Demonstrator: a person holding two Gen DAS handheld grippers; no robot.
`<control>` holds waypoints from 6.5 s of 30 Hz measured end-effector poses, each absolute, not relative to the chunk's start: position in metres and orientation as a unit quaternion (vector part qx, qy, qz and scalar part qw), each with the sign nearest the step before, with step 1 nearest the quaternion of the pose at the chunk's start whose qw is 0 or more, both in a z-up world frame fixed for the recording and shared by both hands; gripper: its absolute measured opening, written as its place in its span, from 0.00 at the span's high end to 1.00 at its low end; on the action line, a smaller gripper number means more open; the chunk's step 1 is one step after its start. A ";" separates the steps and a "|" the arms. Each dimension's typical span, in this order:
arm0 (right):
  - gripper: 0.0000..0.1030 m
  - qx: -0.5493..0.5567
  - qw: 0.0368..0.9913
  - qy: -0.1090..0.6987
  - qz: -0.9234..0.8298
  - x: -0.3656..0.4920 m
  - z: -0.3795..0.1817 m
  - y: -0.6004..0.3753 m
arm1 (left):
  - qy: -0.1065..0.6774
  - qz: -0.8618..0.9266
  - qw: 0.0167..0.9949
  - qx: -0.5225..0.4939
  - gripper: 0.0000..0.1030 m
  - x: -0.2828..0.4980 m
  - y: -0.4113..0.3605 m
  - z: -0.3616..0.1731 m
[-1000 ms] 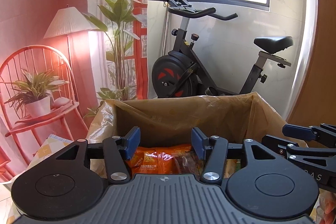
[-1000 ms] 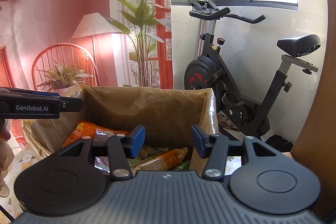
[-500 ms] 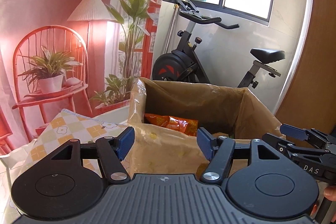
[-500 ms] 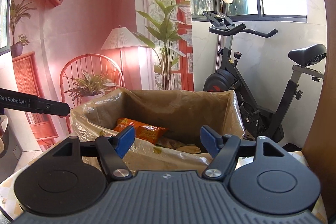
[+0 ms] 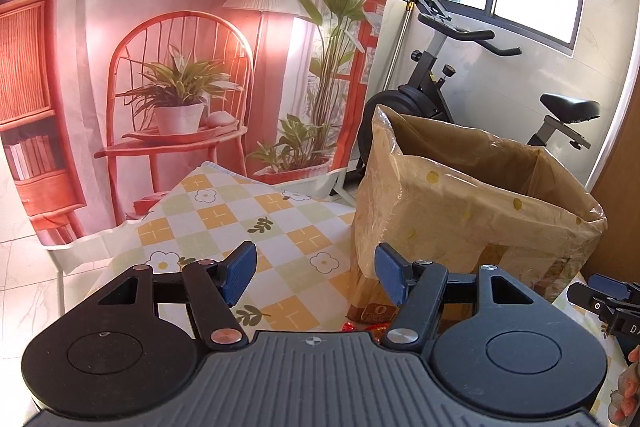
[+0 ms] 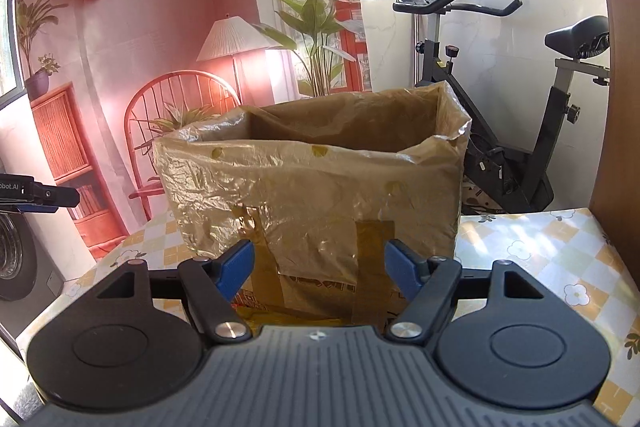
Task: Organize snacks
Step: 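Move both grippers back to the snacks beside the box, then grasp the yellow chip bag with the right gripper, then grasp the white cracker packet with the left gripper while the right holds the yellow bag, then lift and carry the cracker packet and yellow bag over the box with both grippers, then open both grippers over the box, dropping the cracker packet and yellow bag, then move both grippers back to the remaining snacks beside the box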
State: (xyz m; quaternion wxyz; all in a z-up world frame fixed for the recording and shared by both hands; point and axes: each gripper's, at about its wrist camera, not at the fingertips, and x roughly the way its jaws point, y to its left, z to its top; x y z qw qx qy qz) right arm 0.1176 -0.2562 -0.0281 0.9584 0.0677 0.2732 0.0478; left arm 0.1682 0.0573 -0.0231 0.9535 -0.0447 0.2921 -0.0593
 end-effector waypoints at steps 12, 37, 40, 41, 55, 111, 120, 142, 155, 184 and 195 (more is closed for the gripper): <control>0.10 0.056 0.925 0.372 0.061 0.128 -0.104 -0.234 | 0.335 -0.074 0.939 -0.030 0.34 0.175 0.048 -0.076; 0.26 0.069 0.924 0.375 -0.004 0.099 -0.126 -0.268 | 0.417 -0.157 0.895 0.000 0.50 0.183 -0.020 -0.160; 0.27 0.064 0.926 0.372 -0.008 0.095 -0.126 -0.270 | 0.416 -0.173 0.893 -0.002 0.50 0.178 -0.030 -0.159; 0.27 0.065 0.926 0.371 -0.010 0.094 -0.126 -0.270 | 0.416 -0.176 0.892 -0.001 0.50 0.177 -0.033 -0.159; 0.27 0.080 0.928 0.364 -0.017 0.085 -0.127 -0.284 | 0.414 -0.177 0.891 0.051 0.49 0.160 -0.089 -0.184; 0.27 0.055 0.977 0.206 0.023 0.086 0.013 -0.270 | 0.219 -0.150 0.964 -0.027 0.53 0.142 -0.045 -0.021; 0.27 0.029 0.980 0.194 0.029 0.136 0.061 -0.269 | 0.188 -0.160 0.968 -0.034 0.53 0.174 -0.063 0.022; 0.25 0.016 0.955 0.295 -0.001 0.275 0.018 -0.283 | 0.264 -0.130 0.956 -0.007 0.53 0.305 -0.096 -0.008; 0.17 0.029 0.951 0.309 0.007 0.264 0.020 -0.281 | 0.277 -0.144 0.950 0.002 0.39 0.295 -0.072 0.001; 0.33 0.102 0.938 0.328 0.039 0.144 -0.036 -0.181 | 0.340 -0.134 0.930 0.034 0.41 0.213 0.100 -0.027; 0.58 0.110 0.913 0.392 0.027 0.170 -0.115 -0.177 | 0.373 -0.152 0.915 0.015 0.48 0.234 0.085 -0.081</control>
